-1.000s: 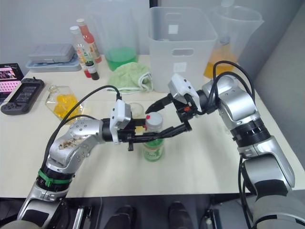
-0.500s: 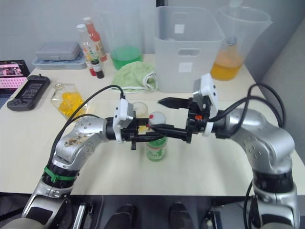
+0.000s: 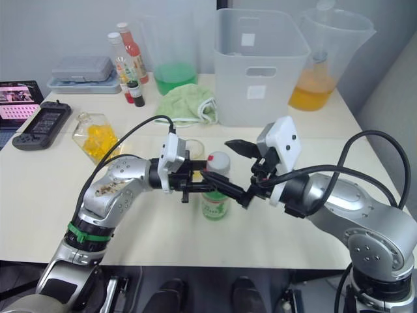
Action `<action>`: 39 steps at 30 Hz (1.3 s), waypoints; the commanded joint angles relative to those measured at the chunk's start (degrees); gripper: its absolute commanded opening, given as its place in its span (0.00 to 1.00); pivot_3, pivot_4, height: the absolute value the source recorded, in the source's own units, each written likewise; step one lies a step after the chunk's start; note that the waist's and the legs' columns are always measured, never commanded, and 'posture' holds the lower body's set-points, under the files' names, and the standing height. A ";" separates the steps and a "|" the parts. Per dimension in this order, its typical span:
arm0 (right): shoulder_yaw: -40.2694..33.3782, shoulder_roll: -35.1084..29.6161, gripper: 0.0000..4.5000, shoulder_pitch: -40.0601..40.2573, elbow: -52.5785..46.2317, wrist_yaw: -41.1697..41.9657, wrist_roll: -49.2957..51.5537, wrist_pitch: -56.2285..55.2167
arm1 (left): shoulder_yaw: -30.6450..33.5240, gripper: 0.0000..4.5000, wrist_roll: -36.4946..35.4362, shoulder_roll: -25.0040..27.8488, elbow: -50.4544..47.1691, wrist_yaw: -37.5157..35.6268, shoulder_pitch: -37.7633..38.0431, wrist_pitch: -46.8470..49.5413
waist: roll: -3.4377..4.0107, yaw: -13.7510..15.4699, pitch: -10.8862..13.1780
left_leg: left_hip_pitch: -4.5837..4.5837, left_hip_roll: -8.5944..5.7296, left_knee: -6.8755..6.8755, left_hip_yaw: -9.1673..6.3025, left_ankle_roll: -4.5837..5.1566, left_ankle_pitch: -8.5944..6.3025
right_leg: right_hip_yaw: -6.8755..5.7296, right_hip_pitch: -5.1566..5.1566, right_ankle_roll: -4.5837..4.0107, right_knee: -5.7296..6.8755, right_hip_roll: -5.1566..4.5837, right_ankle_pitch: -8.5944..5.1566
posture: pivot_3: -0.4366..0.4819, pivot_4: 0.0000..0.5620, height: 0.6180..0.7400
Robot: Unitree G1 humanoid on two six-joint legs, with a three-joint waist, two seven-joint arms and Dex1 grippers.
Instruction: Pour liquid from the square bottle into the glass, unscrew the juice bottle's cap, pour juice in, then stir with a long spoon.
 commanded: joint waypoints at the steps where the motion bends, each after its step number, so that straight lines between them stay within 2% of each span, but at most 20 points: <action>1: 1.40 -0.42 0.94 -1.19 -0.18 0.25 -0.42 -1.74 | -1.37 0.34 1.70 0.15 -0.05 0.60 0.77 0.79 | 0.00 0.00 0.00 | 0.00 0.00 0.00 0.00 0.00 0.00 | 0.00 0.00 0.00 0.00 0.00 0.00 | 0.48 0.27 1.00; 6: 2.83 -0.25 0.60 -2.00 1.35 1.06 -1.43 -2.76 | -0.88 0.34 1.64 0.59 -0.74 1.17 1.06 1.21 | 0.00 0.00 0.00 | -0.01 0.00 0.00 0.00 0.00 0.00 | 0.00 0.00 0.00 -0.01 -0.01 0.00 | 0.48 0.27 1.00; 7: 2.92 -0.18 0.50 -2.04 1.48 1.35 -1.32 -2.96 | -0.78 0.34 1.62 0.71 -0.95 1.27 1.18 1.32 | 0.00 0.00 0.00 | -0.01 0.00 0.00 0.00 0.00 0.00 | 0.00 -0.01 0.00 -0.01 0.00 0.00 | 0.48 0.27 1.00; 9: 3.08 -0.12 0.39 -2.06 1.66 2.03 -1.26 -3.42 | -0.60 0.34 1.64 0.86 -1.27 1.57 1.39 1.53 | 0.00 -0.02 0.00 | -0.01 0.00 0.00 0.00 0.00 0.00 | 0.00 -0.01 0.00 -0.01 0.00 0.00 | 0.48 0.27 1.00; 17: 4.40 -1.37 0.38 -1.97 3.45 7.70 -2.66 -4.87 | -0.24 0.34 1.84 1.24 -2.25 2.36 2.00 2.18 | 0.00 -0.07 0.00 | -0.01 0.01 0.00 0.00 0.00 0.00 | 0.00 -0.01 0.00 -0.01 0.01 0.00 | 0.48 0.27 1.00; 25: 12.62 -6.02 0.38 -6.31 13.70 28.00 -12.57 -12.98 | 0.27 0.34 2.17 1.17 -3.46 4.68 3.88 2.17 | 0.00 -0.21 -0.01 | 0.09 0.03 -0.01 0.01 0.00 0.00 | 0.00 0.06 0.01 -0.03 0.02 -0.01 | 0.48 0.27 1.00; 30: 20.20 -7.06 0.38 -15.21 28.00 44.11 -22.89 -21.95 | 1.05 0.34 2.02 2.09 -5.77 6.23 5.74 2.98 | 0.01 -0.40 -0.02 | 0.18 0.03 0.00 0.04 0.00 0.00 | 0.00 0.13 0.02 -0.06 0.02 0.00 | 0.48 0.27 1.00; 35: 21.42 -6.50 0.38 -18.61 32.72 50.64 -25.98 -25.84 | 1.26 0.34 1.74 2.46 -6.63 7.19 6.35 3.19 | 0.00 -0.37 -0.03 | 0.25 0.06 -0.01 0.04 0.00 0.00 | 0.00 0.20 0.02 -0.07 0.03 0.00 | 0.48 0.27 1.00; 39: 19.87 -5.62 0.38 -20.76 33.68 52.82 -24.63 -24.97 | 1.06 0.34 1.62 2.38 -7.05 7.74 6.65 3.27 | 0.00 -0.38 -0.03 | 0.26 0.07 -0.01 0.04 0.00 0.00 | 0.00 0.17 0.01 -0.03 0.04 0.00 | 0.48 0.27 1.00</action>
